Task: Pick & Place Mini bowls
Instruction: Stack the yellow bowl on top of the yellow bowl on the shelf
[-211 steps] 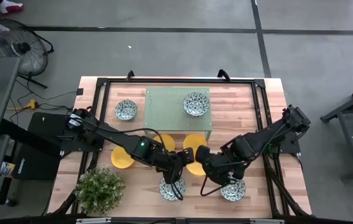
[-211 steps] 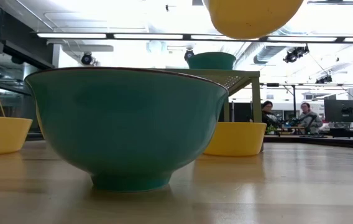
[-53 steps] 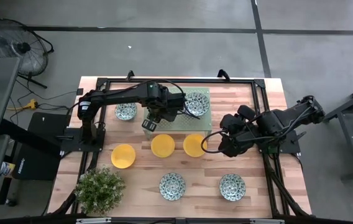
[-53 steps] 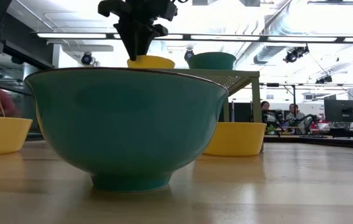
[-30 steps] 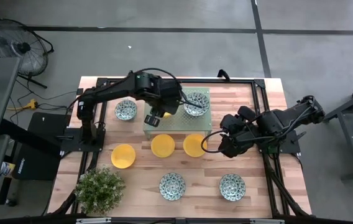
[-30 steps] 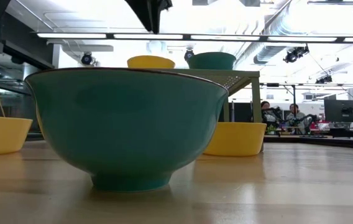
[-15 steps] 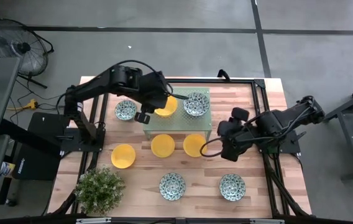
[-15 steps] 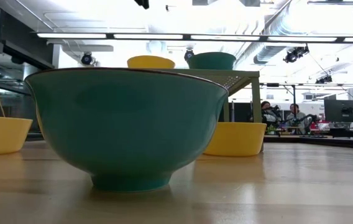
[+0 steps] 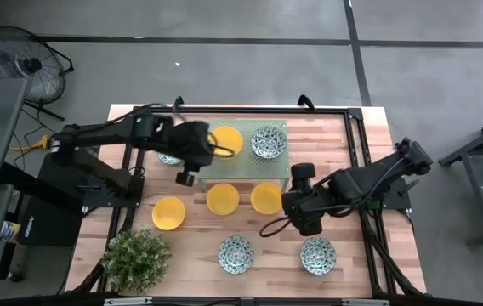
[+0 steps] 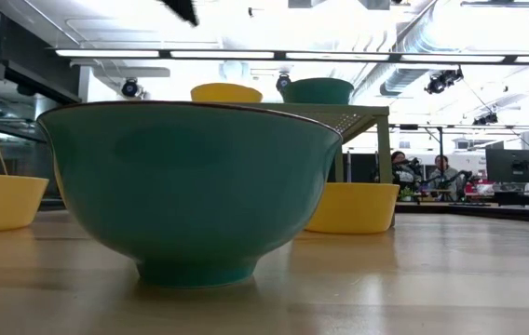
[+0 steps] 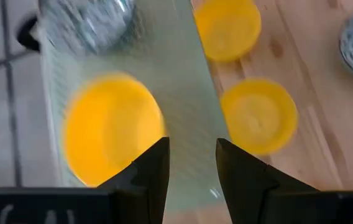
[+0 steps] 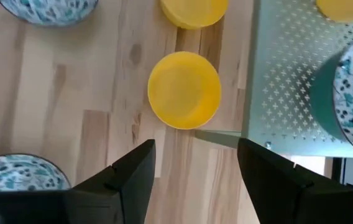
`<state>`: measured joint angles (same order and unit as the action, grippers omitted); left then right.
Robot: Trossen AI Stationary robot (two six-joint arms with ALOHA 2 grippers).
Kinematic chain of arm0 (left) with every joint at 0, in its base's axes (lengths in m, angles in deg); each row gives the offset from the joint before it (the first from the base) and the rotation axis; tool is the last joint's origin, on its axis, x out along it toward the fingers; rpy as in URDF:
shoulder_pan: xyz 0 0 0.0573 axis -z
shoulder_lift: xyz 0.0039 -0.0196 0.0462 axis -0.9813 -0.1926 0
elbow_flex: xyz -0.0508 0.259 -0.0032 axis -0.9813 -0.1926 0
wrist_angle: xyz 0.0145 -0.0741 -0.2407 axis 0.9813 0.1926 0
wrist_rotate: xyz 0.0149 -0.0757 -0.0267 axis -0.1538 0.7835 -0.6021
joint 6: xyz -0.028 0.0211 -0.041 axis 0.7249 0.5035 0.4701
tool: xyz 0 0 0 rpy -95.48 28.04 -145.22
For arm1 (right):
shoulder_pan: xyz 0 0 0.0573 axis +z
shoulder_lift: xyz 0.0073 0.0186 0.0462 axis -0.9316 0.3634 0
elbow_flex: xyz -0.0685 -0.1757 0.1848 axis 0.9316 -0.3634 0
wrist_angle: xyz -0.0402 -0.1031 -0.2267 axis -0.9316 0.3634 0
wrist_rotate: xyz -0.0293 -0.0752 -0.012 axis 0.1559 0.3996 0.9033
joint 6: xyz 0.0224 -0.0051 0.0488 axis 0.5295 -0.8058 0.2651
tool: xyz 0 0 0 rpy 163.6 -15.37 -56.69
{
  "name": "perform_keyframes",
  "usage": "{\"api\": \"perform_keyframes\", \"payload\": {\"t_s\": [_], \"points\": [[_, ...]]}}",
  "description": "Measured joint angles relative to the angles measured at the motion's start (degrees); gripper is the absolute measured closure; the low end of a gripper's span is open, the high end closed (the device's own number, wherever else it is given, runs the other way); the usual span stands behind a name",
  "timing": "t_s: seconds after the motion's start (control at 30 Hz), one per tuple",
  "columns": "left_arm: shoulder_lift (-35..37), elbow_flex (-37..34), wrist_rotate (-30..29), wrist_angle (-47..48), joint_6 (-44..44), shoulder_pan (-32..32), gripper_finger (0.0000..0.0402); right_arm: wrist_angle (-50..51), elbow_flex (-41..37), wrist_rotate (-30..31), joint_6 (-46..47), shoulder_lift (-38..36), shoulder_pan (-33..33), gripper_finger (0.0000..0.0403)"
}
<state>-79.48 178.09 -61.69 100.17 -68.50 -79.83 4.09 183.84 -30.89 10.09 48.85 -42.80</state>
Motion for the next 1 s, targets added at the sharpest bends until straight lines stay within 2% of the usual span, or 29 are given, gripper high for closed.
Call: {"api": "perform_keyframes", "payload": {"t_s": [0.13, 0.3, 0.63, 1.0], "points": [[7.00, -10.48, 0.21, -7.37, 4.30, -0.02, 0.0275, -0.49, 0.00, -0.05, -0.77, 2.56, -0.81, 0.0187], [14.75, -18.28, 0.21, -13.78, 6.77, -0.04, 0.0275, -1.72, 0.00, -0.97, -1.38, 5.70, -2.71, 0.0187], [22.98, -24.99, -0.58, -16.19, 7.85, -0.14, 0.0275, -8.18, 0.00, -6.88, -1.32, 11.97, -5.36, 0.0187], [26.38, -30.29, 1.83, -18.32, 7.89, -0.15, 0.0275, -12.05, -0.41, -10.26, 0.15, 18.53, -6.45, 0.0187]]}}
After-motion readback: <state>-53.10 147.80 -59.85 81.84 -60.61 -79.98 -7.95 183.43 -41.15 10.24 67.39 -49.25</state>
